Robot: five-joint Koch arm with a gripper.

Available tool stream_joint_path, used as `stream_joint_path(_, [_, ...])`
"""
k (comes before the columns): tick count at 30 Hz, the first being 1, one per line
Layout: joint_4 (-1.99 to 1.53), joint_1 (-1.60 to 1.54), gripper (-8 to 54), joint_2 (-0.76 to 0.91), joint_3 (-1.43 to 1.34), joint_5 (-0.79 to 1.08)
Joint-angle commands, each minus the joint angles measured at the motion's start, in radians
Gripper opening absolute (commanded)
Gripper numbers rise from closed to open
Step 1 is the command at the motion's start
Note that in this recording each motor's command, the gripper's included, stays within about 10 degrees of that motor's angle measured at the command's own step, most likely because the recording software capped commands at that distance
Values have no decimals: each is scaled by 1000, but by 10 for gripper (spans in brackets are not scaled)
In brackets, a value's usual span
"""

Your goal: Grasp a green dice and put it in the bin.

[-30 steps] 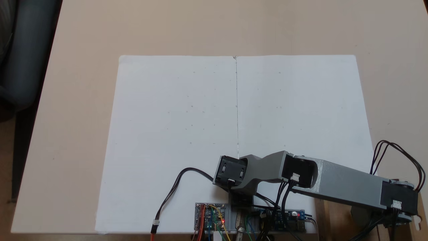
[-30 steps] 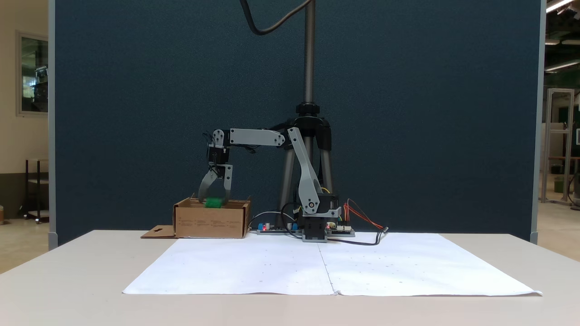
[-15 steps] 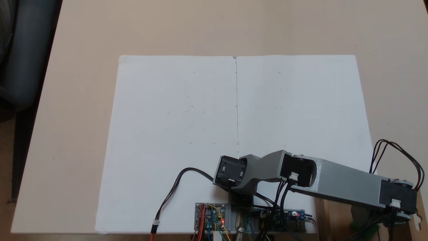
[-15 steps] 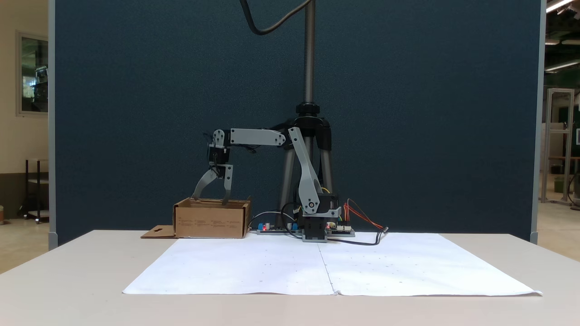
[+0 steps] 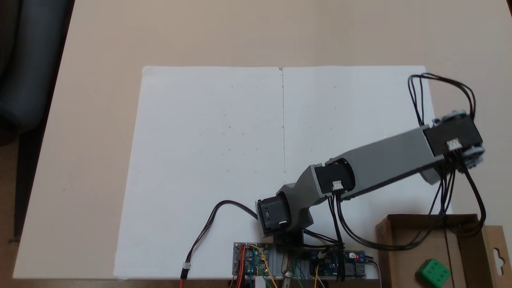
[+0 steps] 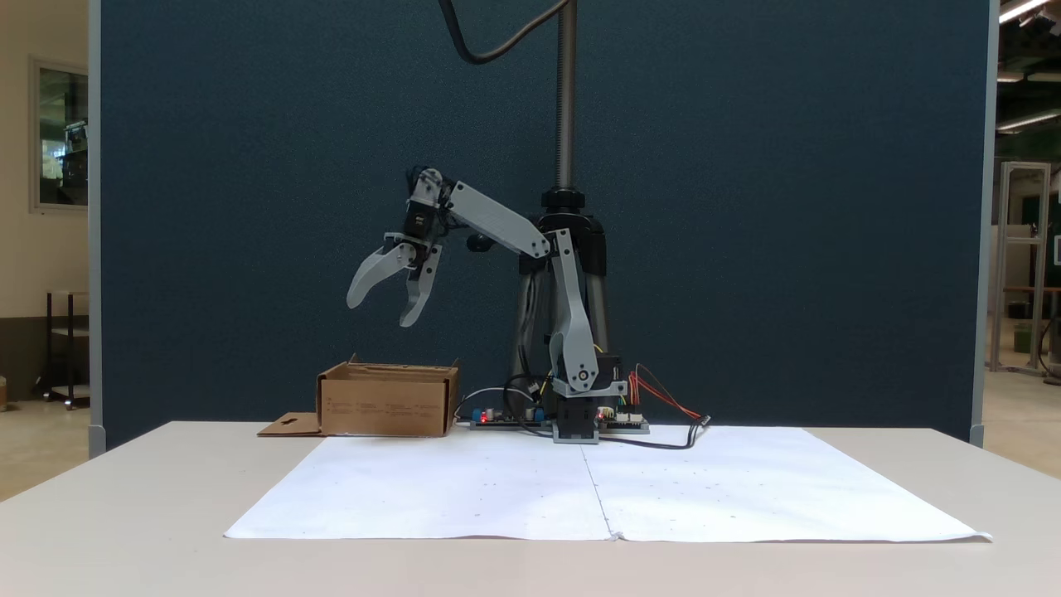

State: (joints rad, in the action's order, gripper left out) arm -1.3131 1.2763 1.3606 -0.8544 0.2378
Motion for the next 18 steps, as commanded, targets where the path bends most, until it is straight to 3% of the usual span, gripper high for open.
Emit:
stream_joint_path(1, [-77,-95,402,46,9,-94])
stream_joint_path(9, [5,-538,428,95,-60,-201])
stream_joint_path(18, [503,-1034,435,279,-629,-206])
